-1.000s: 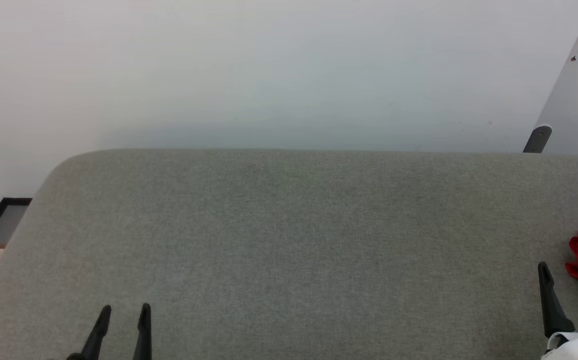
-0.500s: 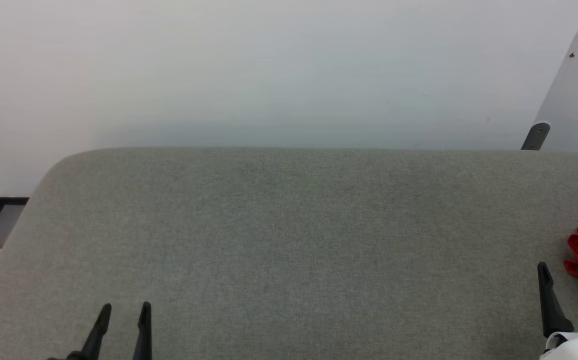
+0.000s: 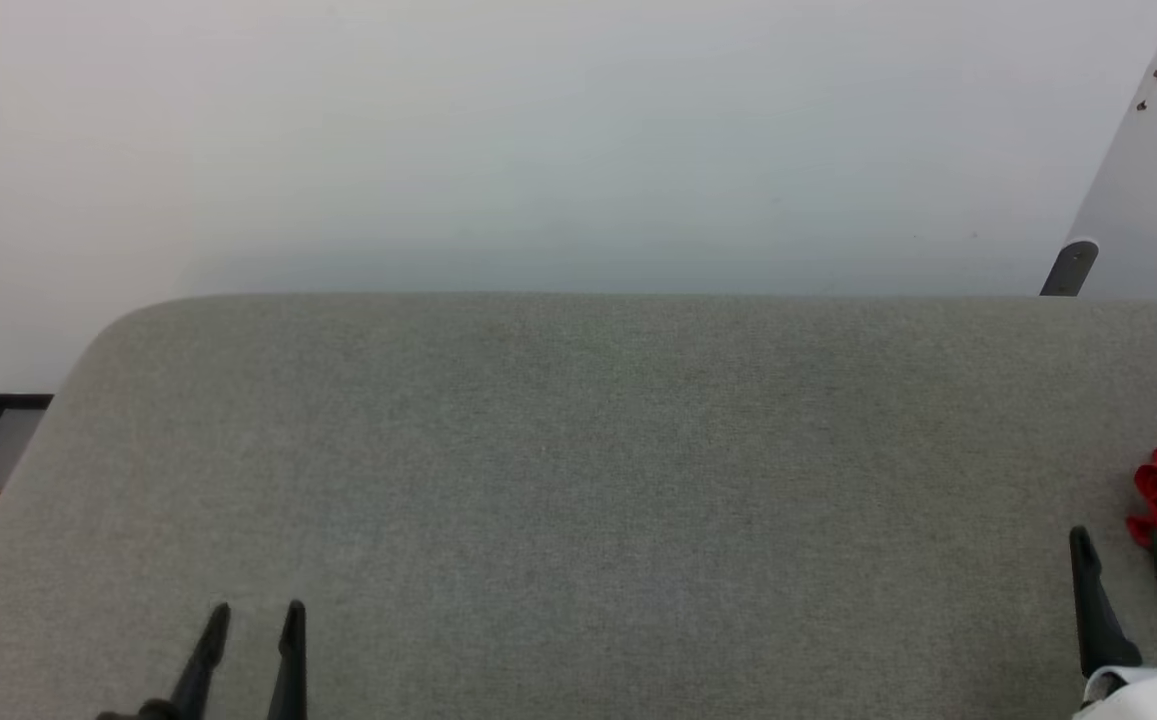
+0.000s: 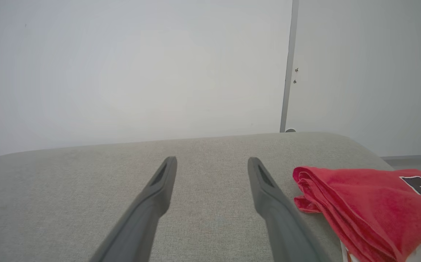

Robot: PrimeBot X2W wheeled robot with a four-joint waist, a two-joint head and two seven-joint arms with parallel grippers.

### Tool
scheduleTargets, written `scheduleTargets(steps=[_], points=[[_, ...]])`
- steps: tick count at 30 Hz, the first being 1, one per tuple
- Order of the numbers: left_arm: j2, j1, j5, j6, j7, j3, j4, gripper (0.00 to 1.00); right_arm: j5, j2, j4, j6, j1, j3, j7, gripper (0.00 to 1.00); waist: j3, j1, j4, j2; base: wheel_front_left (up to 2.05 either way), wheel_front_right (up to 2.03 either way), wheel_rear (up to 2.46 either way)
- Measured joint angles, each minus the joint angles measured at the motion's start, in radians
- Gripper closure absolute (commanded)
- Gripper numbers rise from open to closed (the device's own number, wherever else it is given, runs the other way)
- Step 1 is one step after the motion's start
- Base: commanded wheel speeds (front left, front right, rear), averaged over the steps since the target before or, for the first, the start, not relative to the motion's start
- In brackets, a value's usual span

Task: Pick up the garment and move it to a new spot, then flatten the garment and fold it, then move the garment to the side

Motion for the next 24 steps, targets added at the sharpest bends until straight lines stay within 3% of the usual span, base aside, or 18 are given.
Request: scheduleTargets(steps=[1,7,24], points=[[-0.002,0.002,0.0,0.0,0.0,-0.001,0.008,1.0,0.0,0.003,0.007,0.0,0.002,0.0,0.0,1.0,0.0,0.0001,0.0,0.0,0.0,0.0,0.0],[-0.029,0.023,-0.017,0.0,0.009,-0.011,0.059,1.0,0.014,0.035,0.058,0.0,0.031,0.001,0.01,1.0,0.001,0.0,-0.001,0.0,0.0,0.0,0.0],[-0.049,-0.031,-0.302,0.0,0.089,0.002,0.085,1.0,0.291,0.066,0.058,0.0,0.014,-0.003,0.072,1.0,0.011,0.0,-0.007,0.0,0.0,0.0,0.0]])
